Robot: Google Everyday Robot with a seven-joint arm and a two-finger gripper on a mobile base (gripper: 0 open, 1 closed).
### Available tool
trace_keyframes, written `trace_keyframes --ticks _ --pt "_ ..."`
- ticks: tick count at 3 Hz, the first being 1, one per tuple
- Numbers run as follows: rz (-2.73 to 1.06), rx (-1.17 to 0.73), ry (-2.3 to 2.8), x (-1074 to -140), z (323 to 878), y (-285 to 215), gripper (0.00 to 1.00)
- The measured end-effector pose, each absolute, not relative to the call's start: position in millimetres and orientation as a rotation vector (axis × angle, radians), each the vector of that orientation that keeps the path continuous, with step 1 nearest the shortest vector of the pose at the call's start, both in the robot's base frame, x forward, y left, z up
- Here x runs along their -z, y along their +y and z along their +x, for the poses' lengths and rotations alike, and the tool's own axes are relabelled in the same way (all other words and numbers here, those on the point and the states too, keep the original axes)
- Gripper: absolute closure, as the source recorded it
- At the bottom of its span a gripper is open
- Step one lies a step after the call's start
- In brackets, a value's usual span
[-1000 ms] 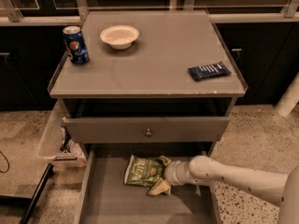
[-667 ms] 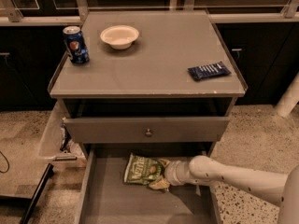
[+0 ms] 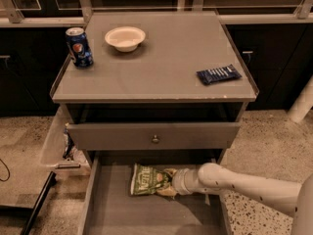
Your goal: Pick green jalapeno chip bag from middle drawer and place on counter
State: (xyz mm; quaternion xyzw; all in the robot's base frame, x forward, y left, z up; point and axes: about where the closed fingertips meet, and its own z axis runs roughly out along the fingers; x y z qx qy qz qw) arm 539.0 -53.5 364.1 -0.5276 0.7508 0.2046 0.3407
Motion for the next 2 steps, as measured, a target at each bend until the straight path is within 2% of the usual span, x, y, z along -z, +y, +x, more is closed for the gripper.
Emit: trace_keyframes --ticks 1,2 --pt "-1.372 -0.576 1.958 -369.1 530.1 -54.9 1.00" --pt "-1.378 -0.632 1.931 -394.4 514.1 -60.1 1.00"
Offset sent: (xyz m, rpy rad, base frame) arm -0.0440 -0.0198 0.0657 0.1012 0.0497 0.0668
